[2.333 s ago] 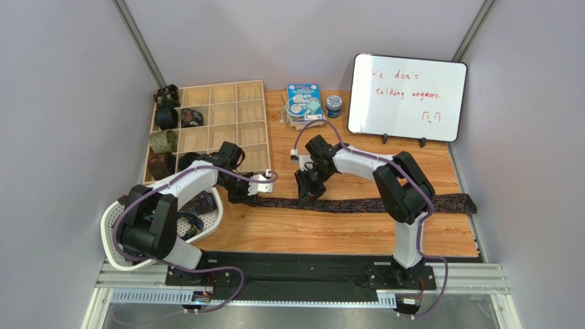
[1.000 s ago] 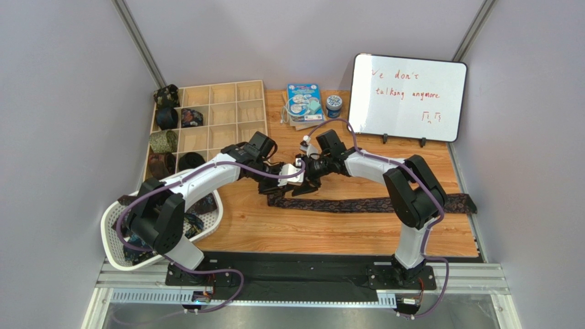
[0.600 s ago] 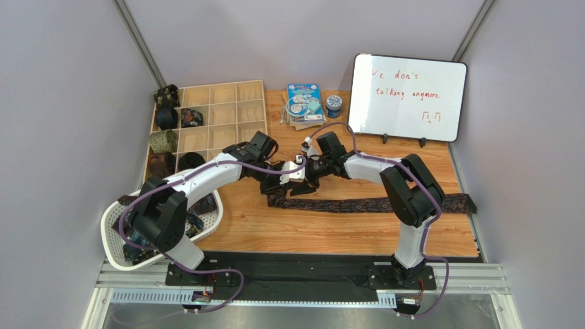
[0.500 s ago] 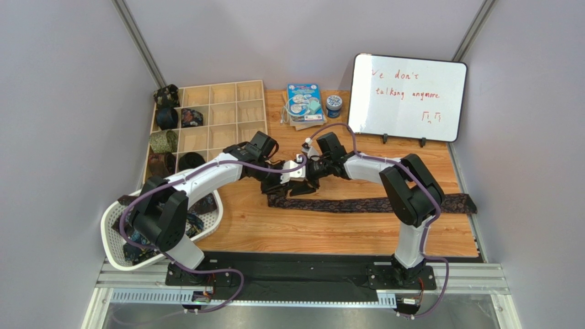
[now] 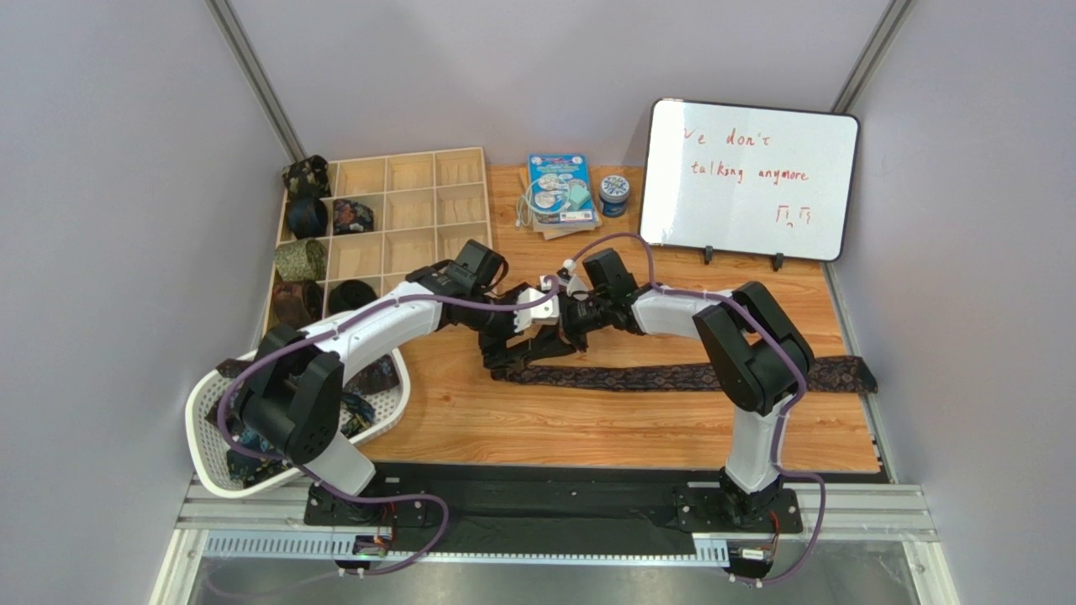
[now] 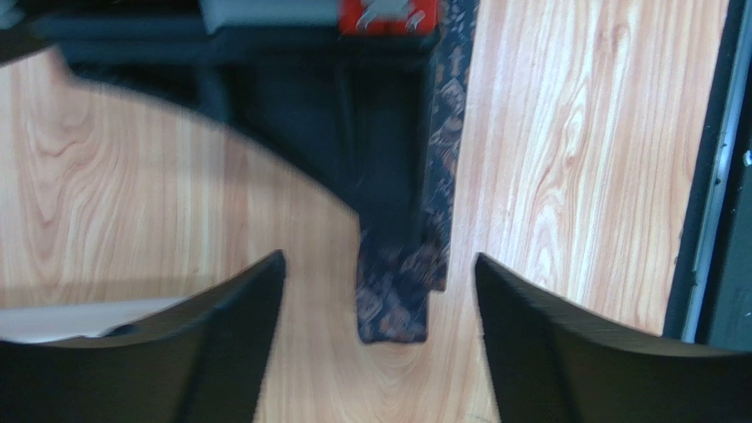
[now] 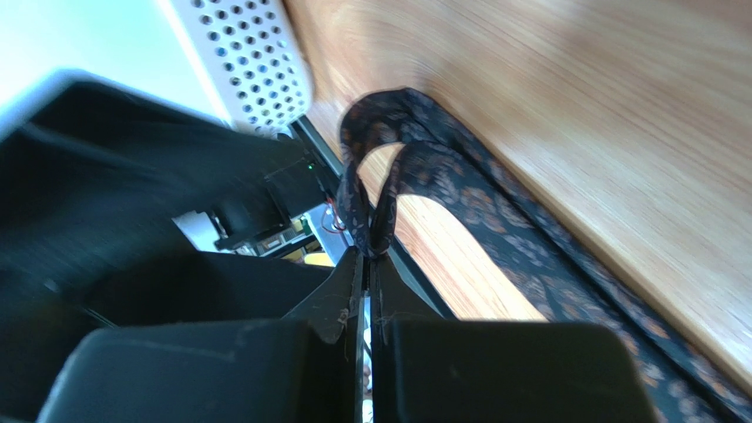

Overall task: Roll the ties
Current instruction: Roll the tie at the center of the board.

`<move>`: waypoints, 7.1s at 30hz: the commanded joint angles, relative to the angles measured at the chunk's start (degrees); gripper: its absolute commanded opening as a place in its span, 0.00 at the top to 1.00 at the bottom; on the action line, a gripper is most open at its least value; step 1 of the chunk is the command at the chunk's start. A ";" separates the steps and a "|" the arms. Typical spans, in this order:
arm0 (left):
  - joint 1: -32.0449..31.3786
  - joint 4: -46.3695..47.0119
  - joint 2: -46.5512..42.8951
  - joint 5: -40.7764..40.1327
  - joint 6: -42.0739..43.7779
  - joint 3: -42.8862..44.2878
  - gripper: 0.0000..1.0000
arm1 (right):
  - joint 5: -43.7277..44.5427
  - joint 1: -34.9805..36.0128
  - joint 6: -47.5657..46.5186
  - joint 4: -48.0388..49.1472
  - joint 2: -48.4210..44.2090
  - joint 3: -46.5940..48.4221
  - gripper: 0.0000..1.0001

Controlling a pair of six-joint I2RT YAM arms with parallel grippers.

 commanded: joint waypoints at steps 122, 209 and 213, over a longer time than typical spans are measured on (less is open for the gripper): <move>-12.10 38.35 -12.99 -10.36 -28.03 -19.72 0.00 | 3.83 -9.07 -46.78 -41.24 4.10 7.38 1.00; -12.72 54.53 -1.04 -3.07 -32.33 -25.09 0.63 | 6.82 -7.66 -50.12 -46.78 6.04 11.95 0.91; -12.80 54.53 1.96 -3.24 -32.77 -23.24 0.65 | 5.77 -7.84 -49.86 -47.48 6.04 12.22 0.82</move>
